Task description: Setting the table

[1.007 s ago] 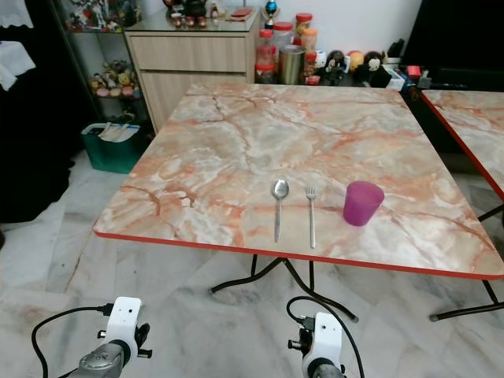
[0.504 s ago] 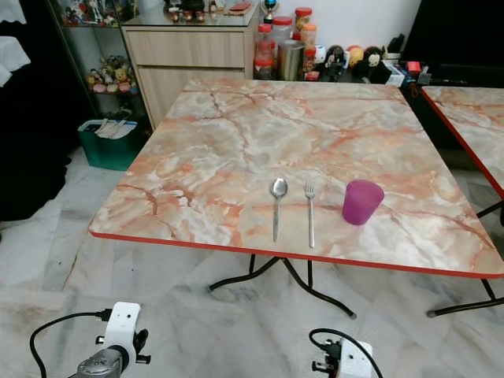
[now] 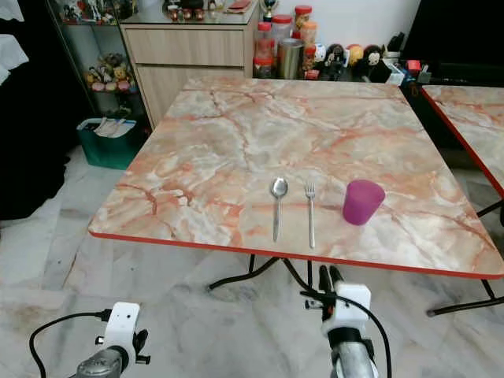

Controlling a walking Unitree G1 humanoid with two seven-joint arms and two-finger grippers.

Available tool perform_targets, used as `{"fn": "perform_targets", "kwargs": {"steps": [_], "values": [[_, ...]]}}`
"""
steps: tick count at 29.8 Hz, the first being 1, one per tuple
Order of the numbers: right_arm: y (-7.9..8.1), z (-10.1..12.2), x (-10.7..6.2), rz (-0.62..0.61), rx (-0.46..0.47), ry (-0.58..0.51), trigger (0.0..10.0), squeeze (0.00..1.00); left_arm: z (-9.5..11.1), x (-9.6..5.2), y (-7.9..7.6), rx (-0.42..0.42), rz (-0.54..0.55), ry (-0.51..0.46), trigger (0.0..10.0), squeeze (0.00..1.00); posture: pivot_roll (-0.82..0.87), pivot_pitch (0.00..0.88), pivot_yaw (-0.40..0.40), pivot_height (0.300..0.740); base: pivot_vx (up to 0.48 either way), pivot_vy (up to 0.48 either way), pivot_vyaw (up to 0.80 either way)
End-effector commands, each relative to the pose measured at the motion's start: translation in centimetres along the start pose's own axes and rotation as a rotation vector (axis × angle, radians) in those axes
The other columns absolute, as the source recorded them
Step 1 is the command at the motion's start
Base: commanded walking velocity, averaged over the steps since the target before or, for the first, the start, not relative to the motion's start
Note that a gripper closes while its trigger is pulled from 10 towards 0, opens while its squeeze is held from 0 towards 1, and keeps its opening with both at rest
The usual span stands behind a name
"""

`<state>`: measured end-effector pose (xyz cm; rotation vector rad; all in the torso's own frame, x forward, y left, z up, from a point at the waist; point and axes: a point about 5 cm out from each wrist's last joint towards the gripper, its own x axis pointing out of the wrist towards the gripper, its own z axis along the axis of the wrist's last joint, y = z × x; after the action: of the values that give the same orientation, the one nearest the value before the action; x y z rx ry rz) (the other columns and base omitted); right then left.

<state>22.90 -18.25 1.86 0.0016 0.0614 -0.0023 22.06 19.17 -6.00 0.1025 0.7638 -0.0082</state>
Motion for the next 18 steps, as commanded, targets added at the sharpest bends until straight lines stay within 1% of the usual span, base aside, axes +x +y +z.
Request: {"fn": "perform_targets", "kwargs": {"steps": [1, 2, 3, 4, 8, 9, 11, 13, 14, 16, 17, 18], "values": [[0.4, 1.3, 0.9, 0.016, 0.004, -0.033, 10.0, 0.79, -0.4, -0.1, 0.1, -0.005, 0.010, 0.004, 10.0, 0.00, 0.00, 0.000, 0.005, 0.740, 0.000, 0.000, 0.00], [0.4, 1.3, 0.9, 0.016, 0.004, -0.033, 10.0, 0.79, -0.4, -0.1, 0.1, -0.005, 0.010, 0.004, 10.0, 0.00, 0.00, 0.000, 0.005, 0.740, 0.000, 0.000, 0.00], [0.5, 1.6, 1.3, 0.019, 0.008, -0.042, 10.0, 1.00, -0.4, -0.1, 0.1, -0.005, 0.011, 0.004, 10.0, 0.00, 0.00, 0.000, 0.006, 0.740, 0.000, 0.000, 0.00], [0.8, 2.3, 2.2, 0.018, 0.013, -0.056, 10.0, 1.00, -0.4, -0.1, 0.1, -0.004, 0.011, 0.005, 10.0, 0.00, 0.00, 0.000, 0.005, 0.740, 0.000, 0.000, 0.00], [1.3, 3.2, 3.8, 0.014, 0.037, -0.060, 10.0, 1.00, -0.3, -0.1, 0.0, -0.005, 0.009, 0.003, 10.0, 0.00, 0.01, 0.000, 0.003, 0.740, 0.000, 0.000, 0.00], [1.3, 3.2, 3.8, 0.014, 0.037, -0.060, 10.0, 1.00, -0.3, -0.1, 0.0, -0.005, 0.009, 0.003, 10.0, 0.00, 0.01, 0.000, 0.003, 0.740, 0.000, 0.000, 0.00], [1.5, 3.5, 4.4, 0.011, 0.050, -0.058, 10.0, 1.00, -0.2, -0.1, 0.1, -0.008, 0.010, -0.002, 10.0, 0.00, 0.01, 0.000, 0.003, 0.740, 0.000, 0.000, 0.00], [1.6, 3.8, 5.0, 0.007, 0.042, -0.052, 10.0, 1.00, 0.0, 0.0, 0.1, -0.010, 0.010, -0.004, 10.0, 0.00, 0.01, 0.000, 0.004, 0.740, 0.000, 0.000, 0.00], [1.8, 4.1, 5.4, 0.006, 0.042, -0.051, 10.0, 0.07, 0.0, 0.0, 0.1, -0.010, 0.011, -0.005, 10.0, 0.00, 0.01, 0.000, 0.004, 0.740, 0.000, 0.000, 0.00], [1.9, 4.2, 5.7, 0.007, 0.042, -0.049, 10.0, 0.07, 0.0, 0.0, 0.1, -0.010, 0.010, -0.005, 10.0, 0.00, 0.01, 0.000, 0.004, 0.740, 0.000, 0.000, 0.00], [2.0, 4.3, 6.0, 0.004, 0.038, -0.045, 10.0, 0.00, 0.0, 0.0, 0.1, -0.010, 0.009, -0.005, 10.0, 0.00, 0.01, 0.000, 0.004, 0.740, 0.000, 0.000, 0.00], [2.0, 4.4, 6.2, 0.003, 0.036, -0.042, 10.0, 0.00, 0.0, 0.0, 0.1, -0.009, 0.007, -0.004, 10.0, 0.00, 0.01, 0.000, 0.004, 0.740, 0.000, 0.000, 0.00]]}}
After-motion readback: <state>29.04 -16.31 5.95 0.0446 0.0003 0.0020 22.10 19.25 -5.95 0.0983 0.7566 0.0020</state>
